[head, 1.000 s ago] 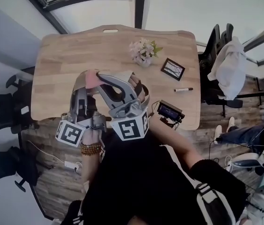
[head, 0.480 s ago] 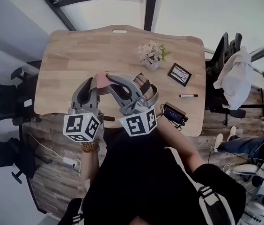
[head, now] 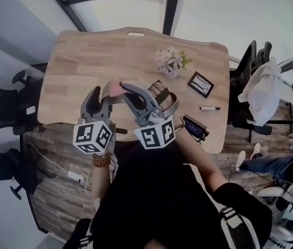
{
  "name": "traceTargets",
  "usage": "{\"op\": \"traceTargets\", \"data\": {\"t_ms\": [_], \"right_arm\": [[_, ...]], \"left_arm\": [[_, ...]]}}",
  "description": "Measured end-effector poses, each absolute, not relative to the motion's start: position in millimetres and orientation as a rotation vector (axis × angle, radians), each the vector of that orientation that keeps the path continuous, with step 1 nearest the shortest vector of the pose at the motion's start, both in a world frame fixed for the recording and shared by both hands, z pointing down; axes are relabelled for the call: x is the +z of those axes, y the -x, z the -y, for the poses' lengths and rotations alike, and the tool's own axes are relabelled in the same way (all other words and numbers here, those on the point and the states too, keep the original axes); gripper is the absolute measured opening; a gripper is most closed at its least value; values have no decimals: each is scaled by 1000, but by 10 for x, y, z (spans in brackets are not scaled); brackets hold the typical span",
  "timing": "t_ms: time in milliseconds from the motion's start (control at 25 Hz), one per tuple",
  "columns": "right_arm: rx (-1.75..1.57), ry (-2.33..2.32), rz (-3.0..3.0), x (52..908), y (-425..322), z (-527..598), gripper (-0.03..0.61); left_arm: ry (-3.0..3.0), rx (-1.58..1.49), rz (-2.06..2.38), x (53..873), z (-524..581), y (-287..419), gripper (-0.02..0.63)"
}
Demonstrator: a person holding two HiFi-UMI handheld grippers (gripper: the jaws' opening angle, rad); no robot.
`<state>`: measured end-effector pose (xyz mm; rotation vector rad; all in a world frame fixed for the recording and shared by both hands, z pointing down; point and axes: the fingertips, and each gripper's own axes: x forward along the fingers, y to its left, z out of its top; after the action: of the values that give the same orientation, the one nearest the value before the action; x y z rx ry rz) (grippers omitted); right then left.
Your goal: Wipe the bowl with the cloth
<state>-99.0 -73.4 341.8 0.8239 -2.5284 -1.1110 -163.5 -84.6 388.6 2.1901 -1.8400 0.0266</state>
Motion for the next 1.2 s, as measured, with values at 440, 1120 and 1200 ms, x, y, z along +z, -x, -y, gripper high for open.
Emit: {"op": "traceTargets", "data": {"t_ms": [440,1120,1200], "right_arm": [[-923,-1006,2707,3172,950,765,26],[-890,-933,2768,3257,1031,657,29],[-854,-921,2773,3297,1032,680,29]], "left_arm": [[-2037,-561,1647,3577,807,1605,53],[-2143,-496,1682,3592,723,1628,57],[-2068,-587,1667,3673,724,1679,73]]}}
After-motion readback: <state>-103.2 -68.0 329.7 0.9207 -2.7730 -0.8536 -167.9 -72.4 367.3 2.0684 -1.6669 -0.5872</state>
